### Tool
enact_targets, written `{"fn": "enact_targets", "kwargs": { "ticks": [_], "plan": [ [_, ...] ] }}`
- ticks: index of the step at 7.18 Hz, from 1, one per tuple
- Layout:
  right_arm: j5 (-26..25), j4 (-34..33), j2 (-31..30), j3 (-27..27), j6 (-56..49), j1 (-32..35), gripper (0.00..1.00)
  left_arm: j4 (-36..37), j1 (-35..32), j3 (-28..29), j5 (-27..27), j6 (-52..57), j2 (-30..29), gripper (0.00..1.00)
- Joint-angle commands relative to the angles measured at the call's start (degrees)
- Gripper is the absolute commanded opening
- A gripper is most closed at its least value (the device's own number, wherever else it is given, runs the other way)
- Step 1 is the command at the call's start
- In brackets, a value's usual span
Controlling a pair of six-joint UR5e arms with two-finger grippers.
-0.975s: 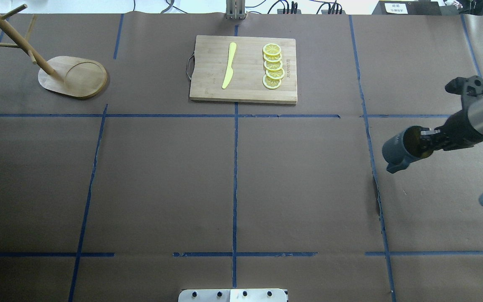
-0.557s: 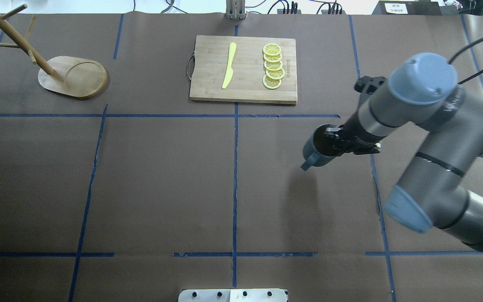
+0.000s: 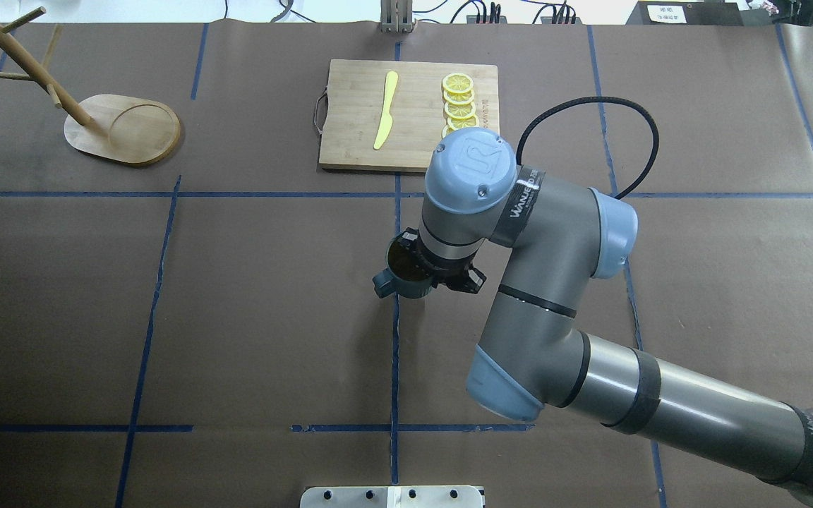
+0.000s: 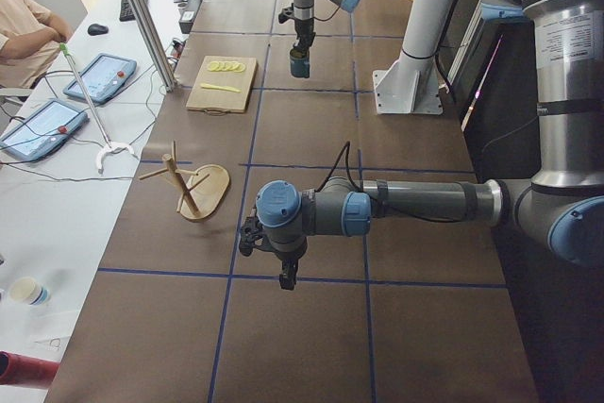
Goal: Hang cup on storage rack
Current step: 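Carry the mug with the right gripper toward the table center, turning it upright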
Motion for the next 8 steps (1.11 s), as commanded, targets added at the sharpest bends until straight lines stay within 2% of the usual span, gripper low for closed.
{"fn": "enact_targets", "kwargs": {
  "ticks": [1, 2, 3, 4, 5, 7, 8],
  "plan": [
    [-1.2, 0.08, 4.1, -4.72, 3.0, -1.5, 0.04, 0.0, 0.0, 0.04, 0.03, 0.0, 0.0, 1.0],
    [-1.29, 0.26, 4.48, -5.62, 2.74, -1.84, 0.1, 0.0, 0.0, 0.04, 0.03, 0.0, 0.0, 1.0],
    [-2.16, 1.39, 4.39, -6.68, 2.65, -2.11, 0.51, 0.0, 0.0, 0.04, 0.03, 0.0, 0.0, 1.0],
    [-2.78, 4.36, 4.22, -7.47, 2.65, -2.2, 1.0, 0.0, 0.0, 0.04, 0.03, 0.0, 0.0, 1.0],
    [-2.78, 4.39, 4.3, -7.3, 2.3, -2.2, 1.0, 0.0, 0.0, 0.04, 0.03, 0.0, 0.0, 1.0],
    [-1.56, 2.65, 4.13, -3.37, 1.95, -0.2, 1.0, 0.0, 0.0, -0.14, 0.03, 0.0, 0.0, 1.0],
    [-0.94, -1.72, 4.04, -0.13, -2.23, 1.13, 1.0, 0.0, 0.0, -0.49, -0.23, 0.0, 0.35, 1.0]
  ]
}}
